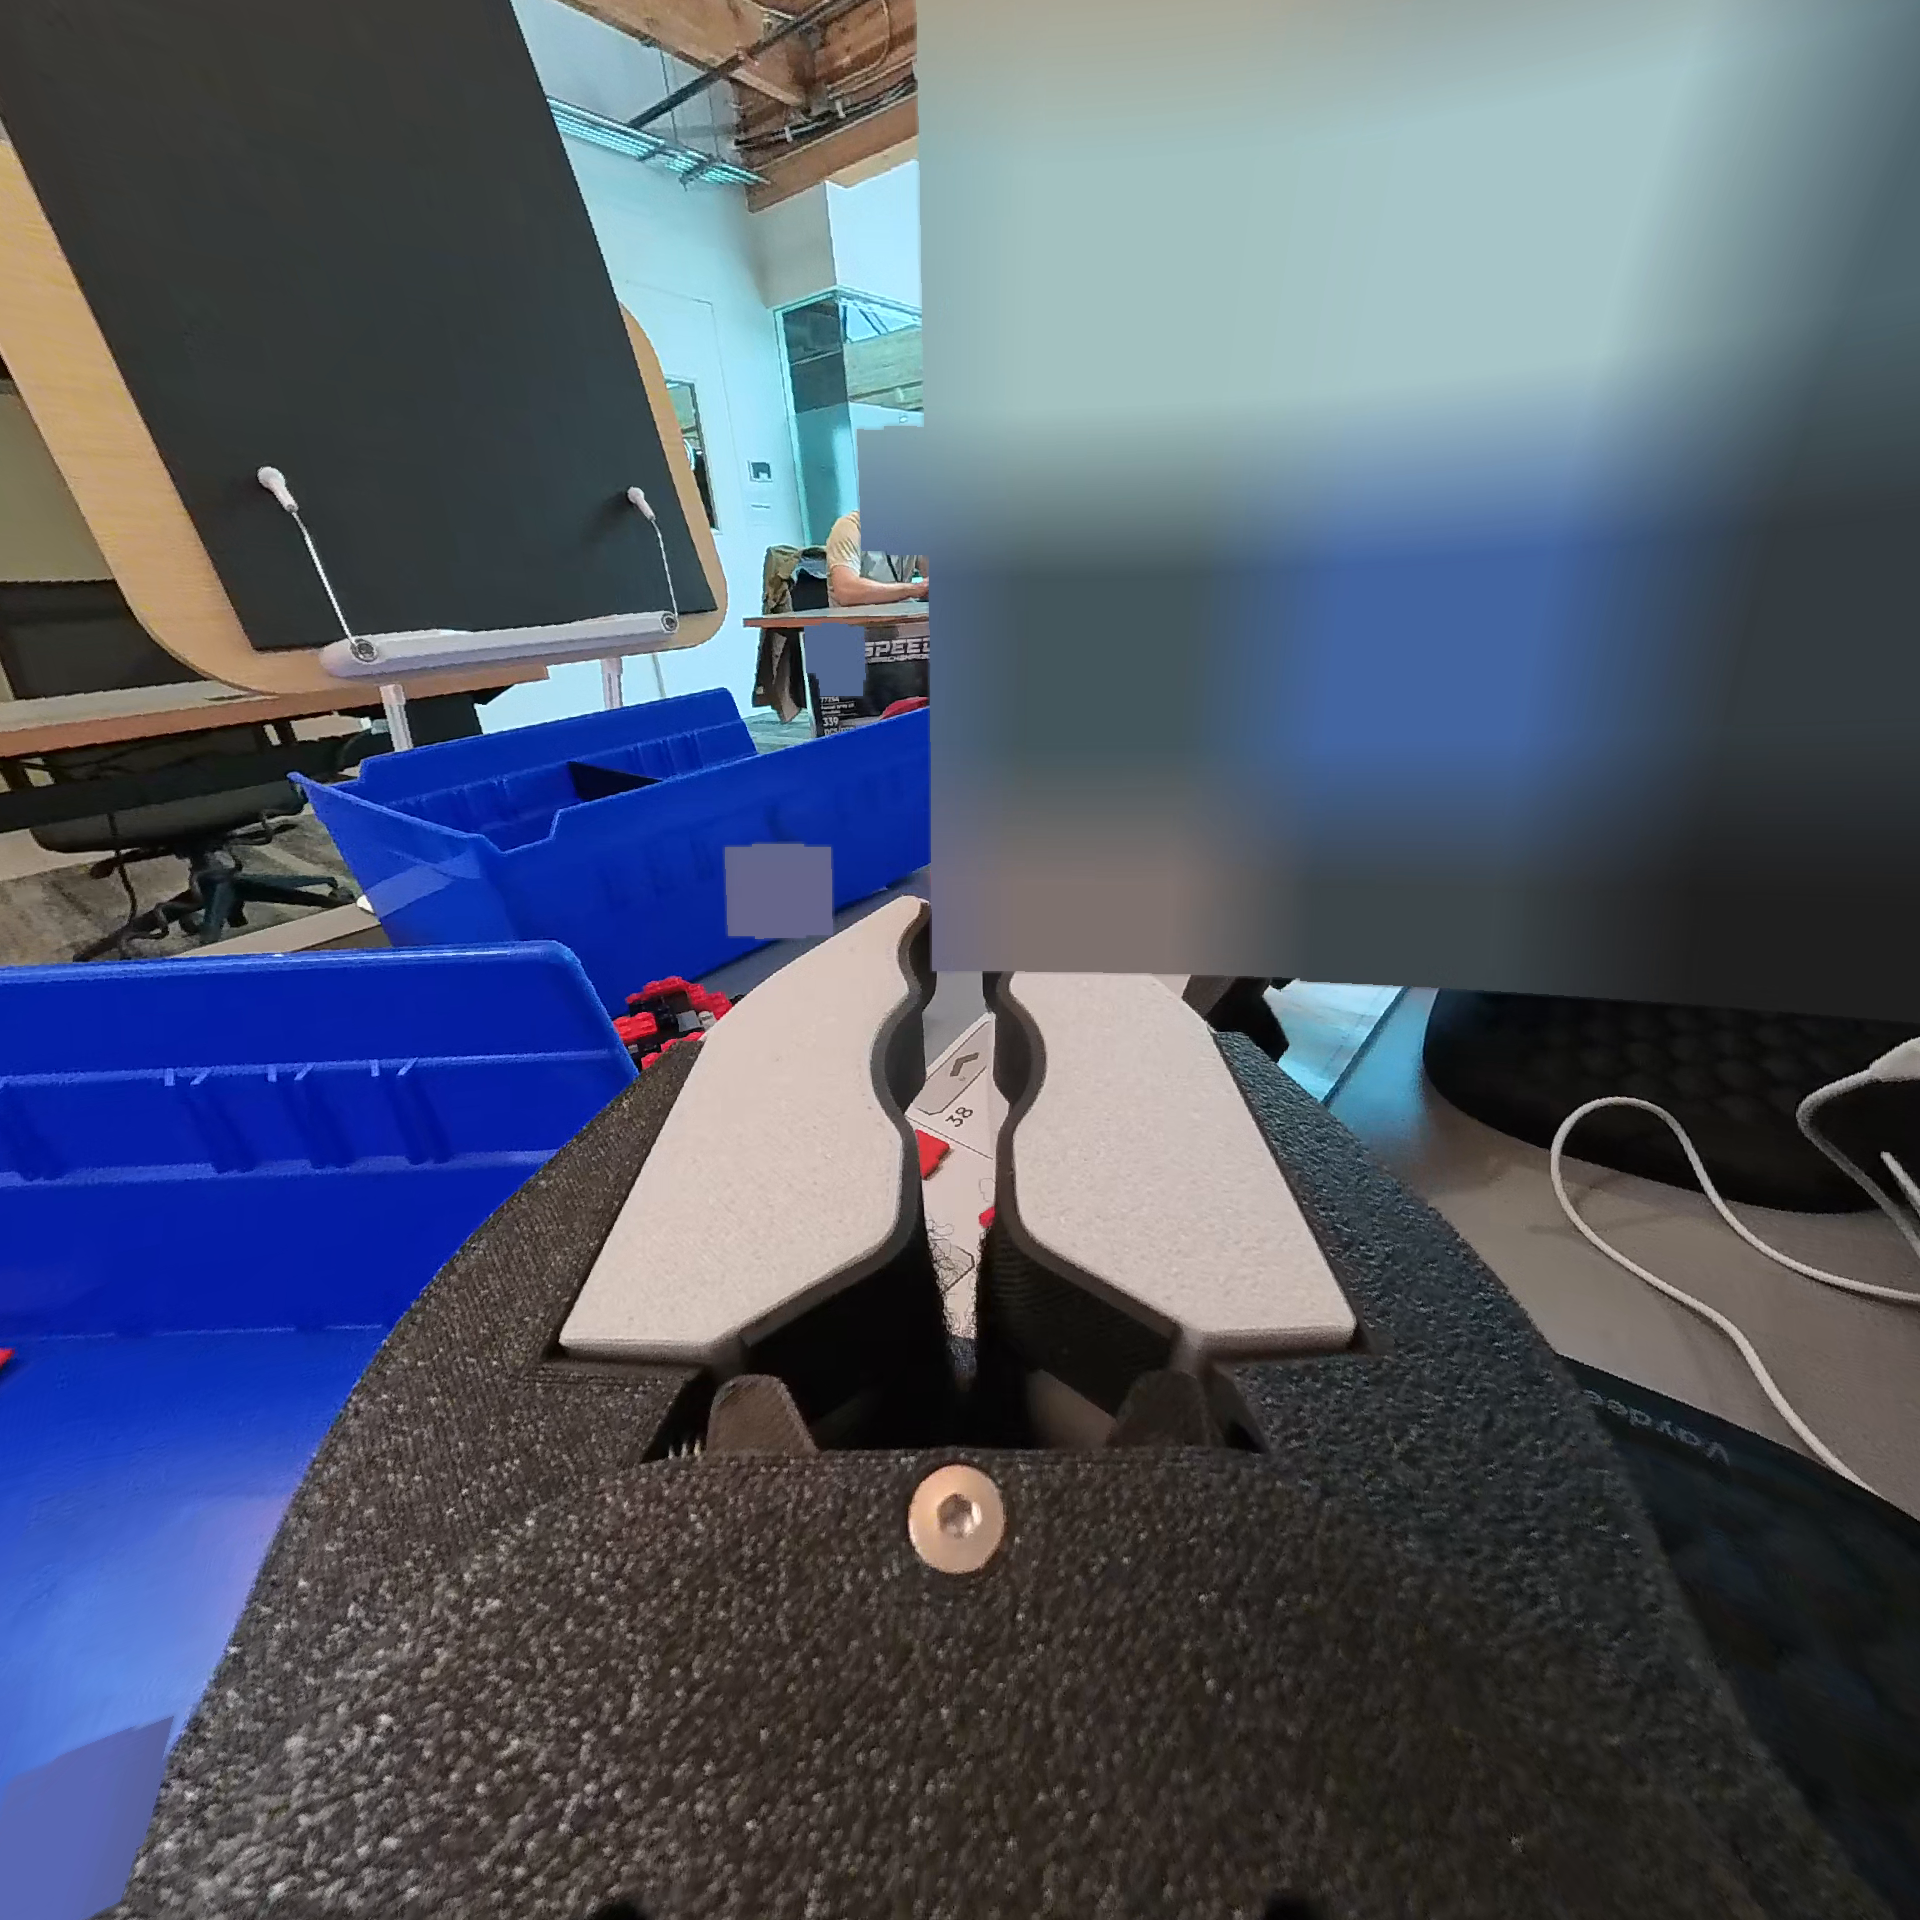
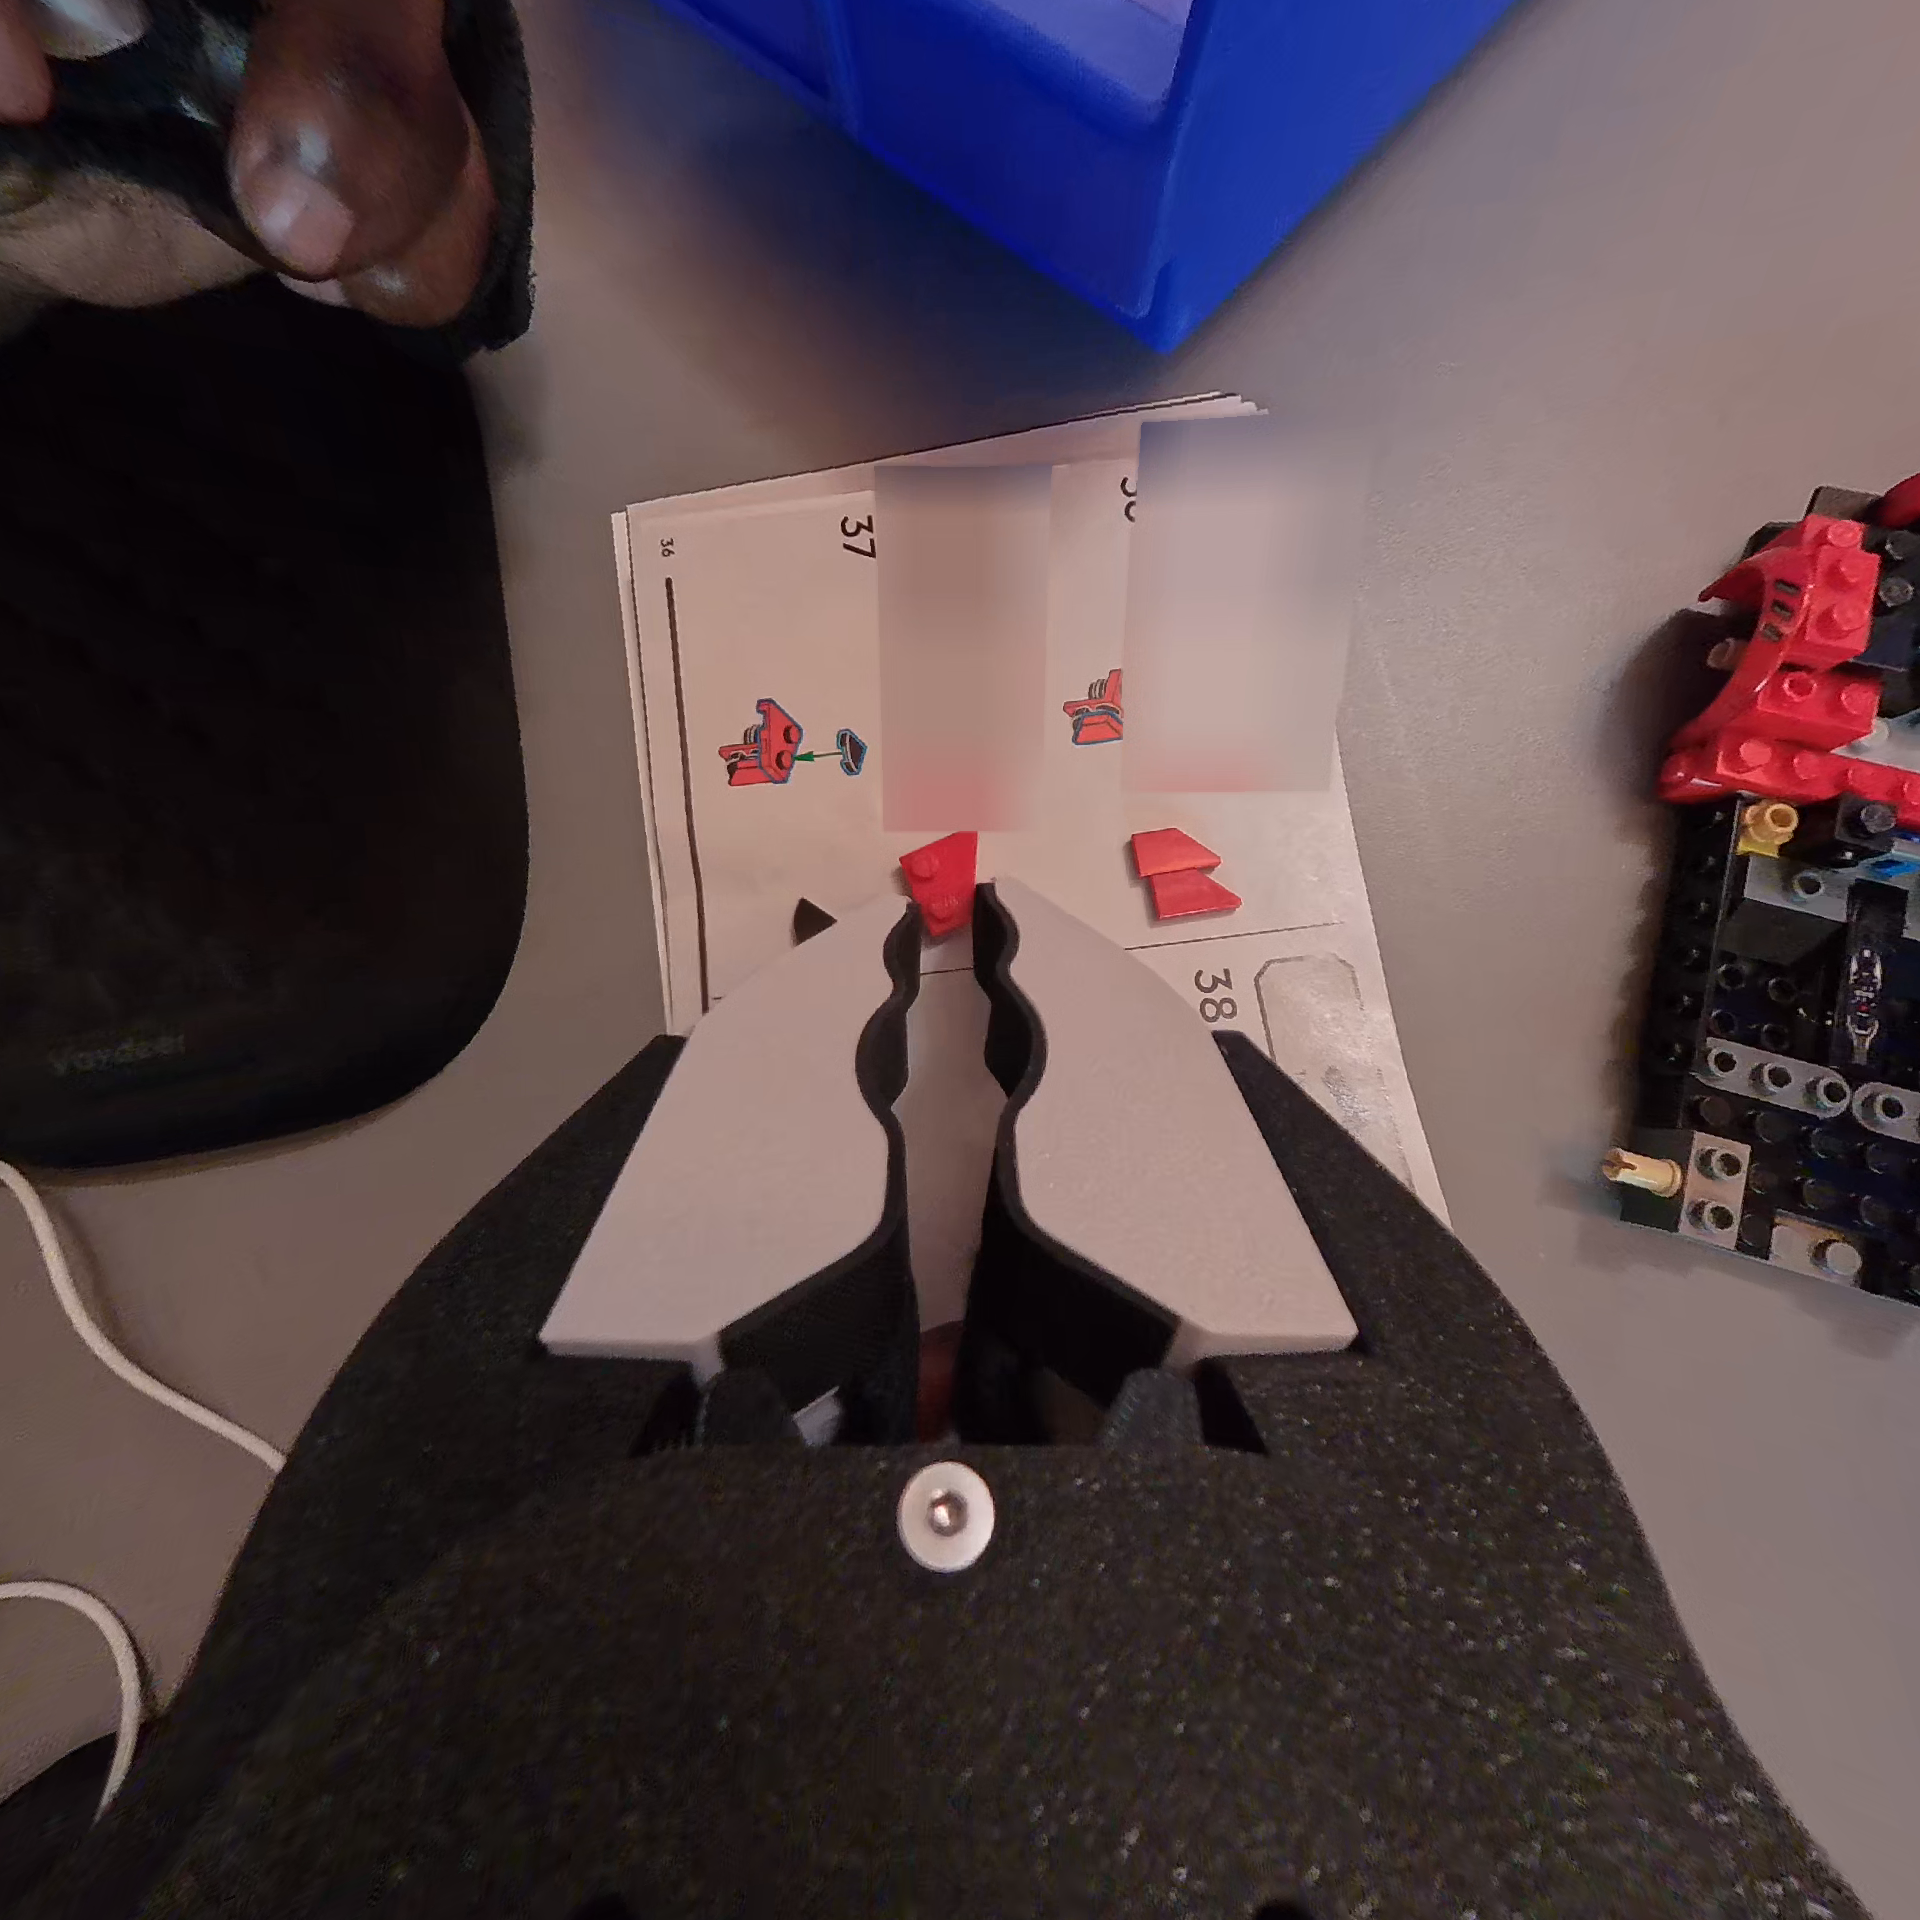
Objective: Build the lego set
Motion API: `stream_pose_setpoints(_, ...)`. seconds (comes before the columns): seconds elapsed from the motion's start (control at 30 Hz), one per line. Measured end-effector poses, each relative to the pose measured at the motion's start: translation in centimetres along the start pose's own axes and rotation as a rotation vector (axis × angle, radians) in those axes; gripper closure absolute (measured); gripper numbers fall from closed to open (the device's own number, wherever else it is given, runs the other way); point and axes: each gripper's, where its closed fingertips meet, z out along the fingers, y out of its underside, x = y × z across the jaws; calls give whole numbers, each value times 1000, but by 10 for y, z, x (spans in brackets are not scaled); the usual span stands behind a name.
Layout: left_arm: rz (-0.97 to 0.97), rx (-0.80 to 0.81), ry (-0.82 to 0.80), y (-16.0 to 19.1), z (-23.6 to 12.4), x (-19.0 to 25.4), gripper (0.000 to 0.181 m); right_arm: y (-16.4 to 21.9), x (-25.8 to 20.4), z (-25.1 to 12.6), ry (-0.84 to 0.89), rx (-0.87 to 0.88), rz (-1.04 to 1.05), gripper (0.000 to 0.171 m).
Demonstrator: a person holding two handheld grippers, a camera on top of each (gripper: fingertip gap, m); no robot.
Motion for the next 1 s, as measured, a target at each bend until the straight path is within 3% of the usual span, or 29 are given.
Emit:
stream_pose_setpoints(0.17,5,-3,8,0,0,1,174,1,-4,-1,-38,-12,-10,144)
stream_pose_setpoints(0.47,42,14,-76,-3,-23,-15,174,-33,8,-30,-78,106,12,142)
stream_pose_setpoints(0.73,31,32,-62,-4,-32,-14,174,-145,27,-48,-76,182,-188,143)
stream_pose_setpoints(0.9,41,11,-49,0,-31,-11,174,-217,25,-9,-156,64,-350,146)
stream_pose_setpoints(1.0,43,14,-49,0,-31,-11,174,-235,28,29,-201,-96,-432,148)
